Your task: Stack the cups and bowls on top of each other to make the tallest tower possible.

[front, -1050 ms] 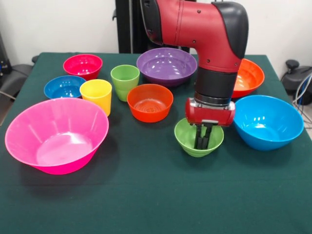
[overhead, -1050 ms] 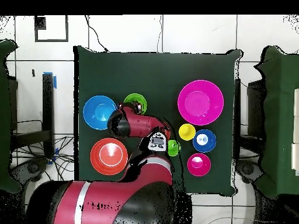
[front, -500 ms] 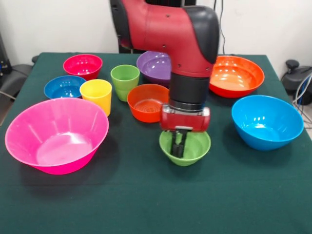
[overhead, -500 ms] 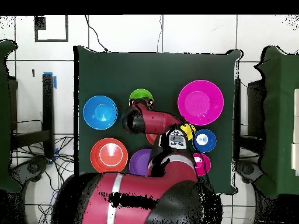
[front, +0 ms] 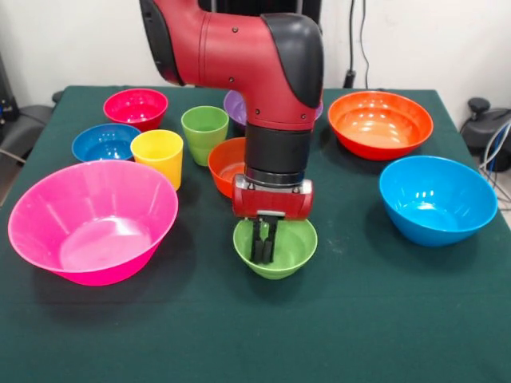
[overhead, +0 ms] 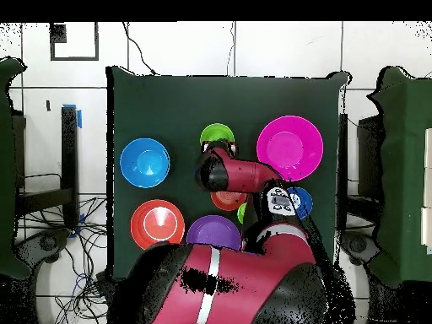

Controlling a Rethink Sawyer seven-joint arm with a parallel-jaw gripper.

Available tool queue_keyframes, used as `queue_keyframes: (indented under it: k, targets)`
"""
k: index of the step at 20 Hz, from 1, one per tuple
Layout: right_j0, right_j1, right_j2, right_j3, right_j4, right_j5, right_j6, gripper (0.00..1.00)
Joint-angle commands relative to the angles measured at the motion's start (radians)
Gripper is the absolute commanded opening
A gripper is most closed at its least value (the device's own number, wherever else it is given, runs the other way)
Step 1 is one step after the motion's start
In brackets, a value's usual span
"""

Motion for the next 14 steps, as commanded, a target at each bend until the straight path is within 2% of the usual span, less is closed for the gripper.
queue_keyframes:
  k: [1,6,14]
  targets:
    - [-0.004,0.021,0.149,-0.041,-0.051,0.165,0.007,0.0]
    - [-0.042,0.022,0.223,0.002,-0.012,0.204,0.036,0.0]
    - [-0.08,-0.007,0.283,0.065,0.019,0.227,0.084,0.0]
